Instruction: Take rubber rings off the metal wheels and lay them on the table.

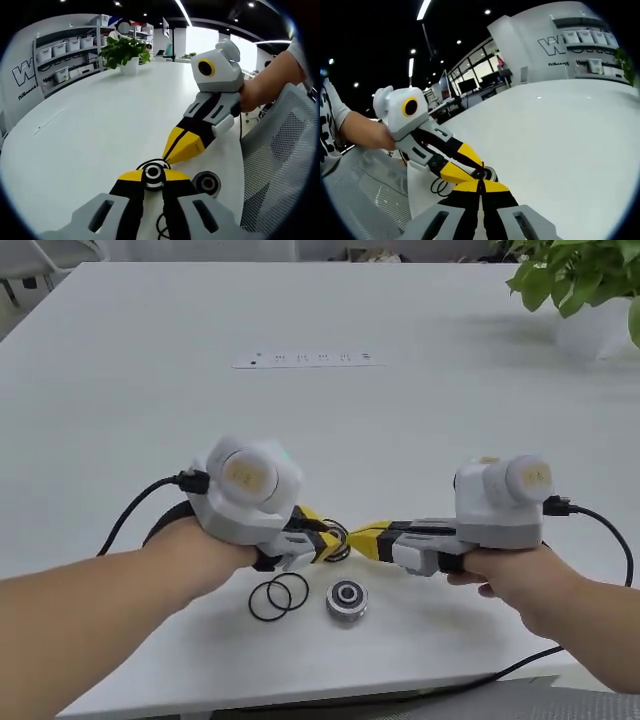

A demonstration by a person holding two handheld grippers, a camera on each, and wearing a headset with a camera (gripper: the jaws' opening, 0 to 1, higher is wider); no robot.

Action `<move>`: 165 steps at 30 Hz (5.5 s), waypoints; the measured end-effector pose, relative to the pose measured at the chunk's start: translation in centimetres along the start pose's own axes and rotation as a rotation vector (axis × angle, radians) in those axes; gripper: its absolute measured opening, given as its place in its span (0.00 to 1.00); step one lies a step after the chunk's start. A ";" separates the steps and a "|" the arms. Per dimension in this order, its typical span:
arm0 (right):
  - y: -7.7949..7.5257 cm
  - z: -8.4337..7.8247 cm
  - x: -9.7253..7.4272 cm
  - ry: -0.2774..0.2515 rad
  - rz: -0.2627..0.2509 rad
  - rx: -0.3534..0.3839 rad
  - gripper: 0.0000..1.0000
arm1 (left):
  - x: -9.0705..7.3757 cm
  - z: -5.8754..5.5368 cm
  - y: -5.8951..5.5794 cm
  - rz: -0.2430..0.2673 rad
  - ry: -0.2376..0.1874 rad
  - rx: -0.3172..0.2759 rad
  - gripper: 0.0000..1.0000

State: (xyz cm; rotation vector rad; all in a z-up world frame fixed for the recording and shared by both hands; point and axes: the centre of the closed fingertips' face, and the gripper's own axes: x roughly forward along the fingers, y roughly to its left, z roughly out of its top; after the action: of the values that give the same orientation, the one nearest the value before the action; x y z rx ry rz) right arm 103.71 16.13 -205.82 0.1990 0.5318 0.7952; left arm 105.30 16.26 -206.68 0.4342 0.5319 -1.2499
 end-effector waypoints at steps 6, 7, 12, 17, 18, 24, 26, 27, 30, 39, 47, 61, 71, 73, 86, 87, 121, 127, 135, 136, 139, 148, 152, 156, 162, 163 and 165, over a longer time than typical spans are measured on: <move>0.0 0.1 0.0 -0.008 0.000 0.007 0.00 | -0.4 0.2 -0.3 -0.018 0.004 -0.002 0.11; 0.0 0.2 -0.1 -0.010 0.000 0.008 0.00 | -0.6 0.5 -0.4 -0.022 -0.007 -0.010 0.11; 0.1 0.4 -0.2 -0.019 -0.001 0.017 0.00 | -1.3 1.0 -0.6 -0.028 -0.029 -0.006 0.13; 0.2 0.7 -0.3 -0.027 0.004 0.019 0.00 | -2.3 1.4 -0.7 -0.033 -0.043 0.003 0.17; 0.1 0.8 -0.3 -0.027 0.005 0.019 0.00 | -2.5 1.5 -0.8 -0.034 -0.047 0.002 0.17; 0.2 1.2 -0.4 -0.034 0.017 0.020 0.00 | -3.9 2.0 -1.2 -0.046 -0.072 0.005 0.21; 0.4 1.4 -0.4 -0.036 0.022 0.017 0.00 | -4.4 2.2 -1.4 -0.048 -0.078 0.007 0.23; 0.4 1.5 -0.5 -0.038 0.026 0.018 0.00 | -4.7 2.3 -1.5 -0.049 -0.084 0.009 0.24; 0.5 1.7 -0.5 -0.040 0.032 0.016 0.00 | -5.3 2.3 -1.7 -0.050 -0.091 0.011 0.26; 1.0 2.1 -1.0 -0.046 0.052 0.014 0.00 | -7.1 1.5 -1.5 -0.037 -0.083 0.021 0.35; 1.8 2.4 -0.9 -0.052 0.078 0.018 0.00 | -9.1 1.2 -1.4 -0.026 -0.095 0.019 0.43; 3.5 2.8 0.0 -0.037 0.133 0.028 0.00 | -11.4 0.6 -1.3 -0.007 -0.107 0.004 0.57; 4.9 2.6 1.2 -0.003 0.187 0.048 0.00 | -12.4 -0.6 -0.8 0.017 -0.093 -0.018 0.65; 5.1 2.5 1.4 0.007 0.198 0.054 0.00 | -12.5 -0.8 -0.7 0.020 -0.090 -0.022 0.66; 6.8 1.0 3.1 0.095 0.248 0.103 0.00 | -13.8 -1.5 0.0 0.051 -0.087 -0.037 0.67; 6.9 0.8 3.2 0.104 0.250 0.102 0.00 | -13.8 -1.5 0.0 0.053 -0.086 -0.039 0.68; 6.0 -1.4 5.0 0.207 0.229 0.117 0.00 | -13.9 -2.6 0.1 0.055 -0.067 -0.055 0.68; 5.7 -1.7 5.3 0.213 0.210 0.114 0.00 | -13.8 -2.7 0.1 0.053 -0.062 -0.056 0.68; 5.3 -1.5 5.2 0.206 0.195 0.114 0.00 | -13.8 -2.9 -0.1 0.052 -0.054 -0.053 0.68; 5.3 -1.5 5.2 0.206 0.194 0.113 0.00 | -13.8 -2.9 -0.1 0.051 -0.053 -0.053 0.68; 5.2 -1.4 5.3 0.204 0.186 0.108 0.00 | -13.8 -2.9 -0.1 0.051 -0.052 -0.053 0.68; 4.9 -1.6 5.4 0.209 0.169 0.101 0.00 | -13.7 -3.1 -0.2 0.048 -0.046 -0.053 0.68; 4.8 -1.5 5.4 0.207 0.165 0.100 0.00 | -13.7 -3.1 -0.2 0.049 -0.046 -0.056 0.68; 4.7 -1.6 5.5 0.211 0.159 0.097 0.00 | -13.7 -3.2 -0.2 0.048 -0.043 -0.057 0.68; 4.6 -1.7 5.5 0.212 0.153 0.096 0.00 | -13.6 -3.3 -0.3 0.045 -0.040 -0.058 0.68; 4.5 -1.7 5.5 0.212 0.153 0.095 0.00 | -13.6 -3.3 -0.3 0.045 -0.039 -0.058 0.68; 4.5 -1.6 5.5 0.210 0.150 0.091 0.00 | -13.7 -3.3 -0.3 0.046 -0.040 -0.059 0.68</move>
State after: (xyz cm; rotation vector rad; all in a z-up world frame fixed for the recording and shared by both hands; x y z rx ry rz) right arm 103.26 23.19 -207.63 0.2425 0.7589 0.9443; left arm 101.51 28.64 -201.19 0.3697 0.5204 -1.1934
